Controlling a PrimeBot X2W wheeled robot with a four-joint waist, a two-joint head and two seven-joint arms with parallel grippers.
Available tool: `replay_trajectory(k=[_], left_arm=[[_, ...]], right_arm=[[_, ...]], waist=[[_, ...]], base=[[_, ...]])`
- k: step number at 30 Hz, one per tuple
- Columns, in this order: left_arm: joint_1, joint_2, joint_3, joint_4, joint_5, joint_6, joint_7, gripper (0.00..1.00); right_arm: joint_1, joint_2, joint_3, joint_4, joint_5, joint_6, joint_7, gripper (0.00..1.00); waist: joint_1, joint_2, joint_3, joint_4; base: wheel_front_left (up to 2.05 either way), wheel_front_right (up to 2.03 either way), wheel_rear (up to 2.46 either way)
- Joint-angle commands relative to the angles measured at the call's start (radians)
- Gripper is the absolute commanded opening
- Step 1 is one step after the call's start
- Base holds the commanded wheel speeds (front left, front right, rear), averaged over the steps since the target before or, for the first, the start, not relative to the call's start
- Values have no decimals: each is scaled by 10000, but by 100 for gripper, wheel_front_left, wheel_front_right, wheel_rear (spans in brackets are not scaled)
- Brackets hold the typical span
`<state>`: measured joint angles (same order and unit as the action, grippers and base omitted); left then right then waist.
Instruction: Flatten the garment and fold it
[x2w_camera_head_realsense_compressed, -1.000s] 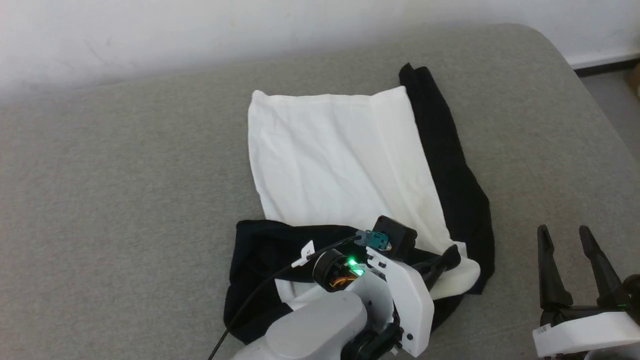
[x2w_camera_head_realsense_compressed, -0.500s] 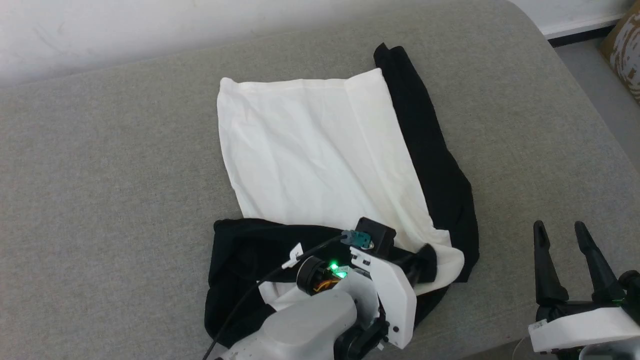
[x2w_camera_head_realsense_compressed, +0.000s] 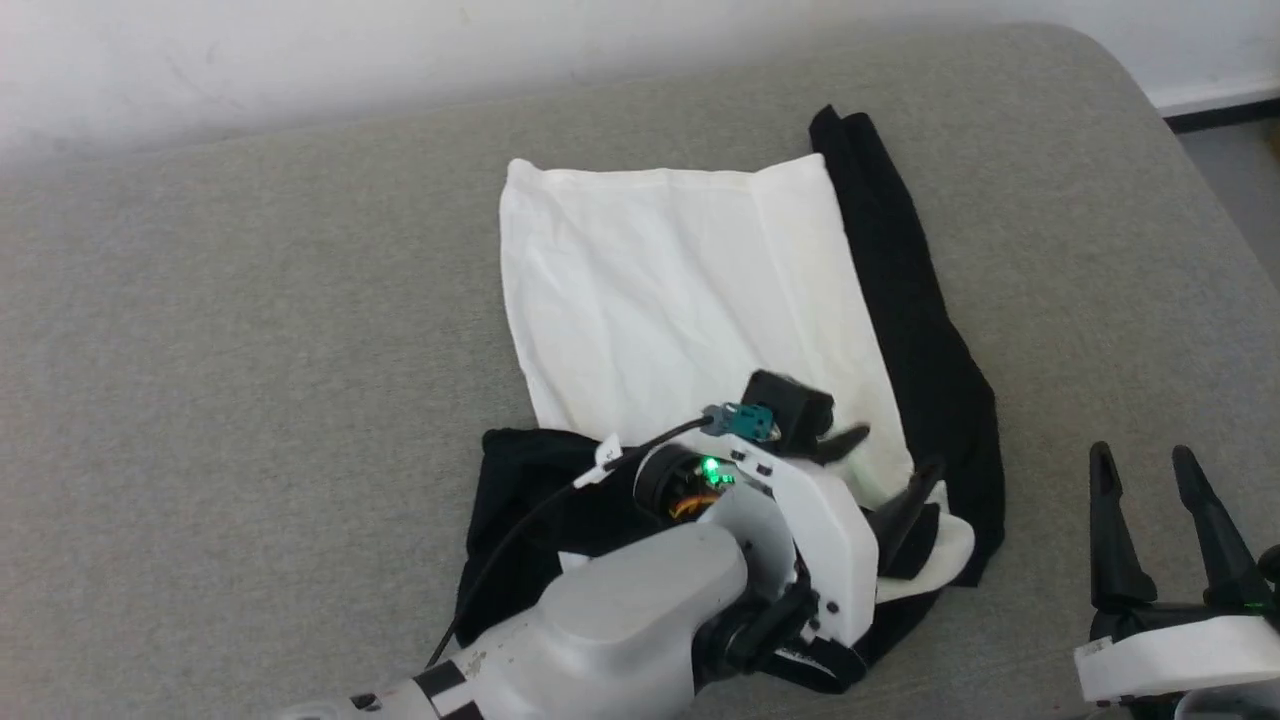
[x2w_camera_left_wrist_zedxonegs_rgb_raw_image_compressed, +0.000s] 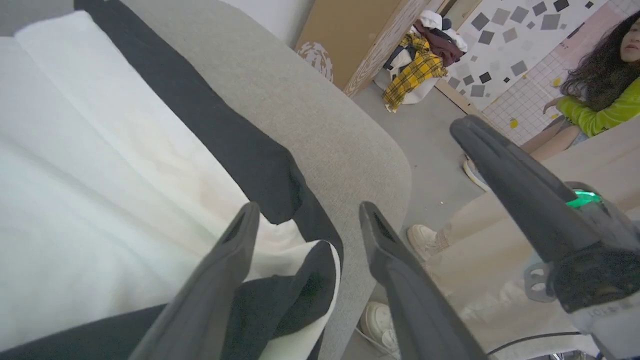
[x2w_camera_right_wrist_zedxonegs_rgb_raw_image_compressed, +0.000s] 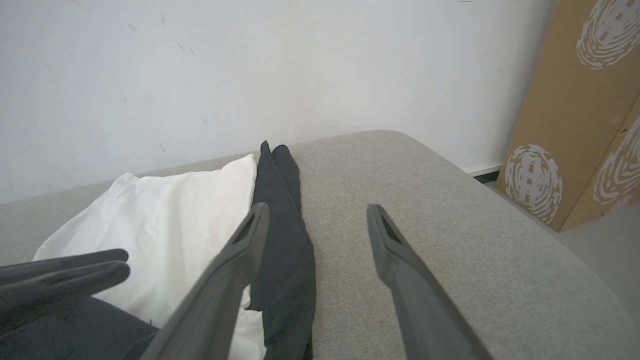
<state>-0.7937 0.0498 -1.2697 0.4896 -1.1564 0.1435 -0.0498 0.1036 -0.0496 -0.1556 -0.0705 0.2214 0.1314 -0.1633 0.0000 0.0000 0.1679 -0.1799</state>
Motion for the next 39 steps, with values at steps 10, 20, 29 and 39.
replay_trajectory(k=[10,20,29,39], left_arm=[[589,1720,3059,-1821,2852,1862,-2113,100],[5783,3141,7745,-6273,5296,2380,-2118,100],[8934,2731,9643,-7051,6728,1138,-2119,100],[9460,1491,10736,-6785,7443,-72,-2119,100]], right_arm=[[153,-6,-298,-269,46,-7,-17,100],[278,-6,-374,-291,73,-7,-13,100],[445,-6,-453,-228,65,-7,67,100],[-448,-6,-665,-514,152,-7,635,100]], waist=[[0,0,-118,965],[0,0,-192,1299],[0,0,-445,1800],[0,0,-309,2204]], base=[[0,0,0],[0,0,0],[0,0,0],[0,0,0]])
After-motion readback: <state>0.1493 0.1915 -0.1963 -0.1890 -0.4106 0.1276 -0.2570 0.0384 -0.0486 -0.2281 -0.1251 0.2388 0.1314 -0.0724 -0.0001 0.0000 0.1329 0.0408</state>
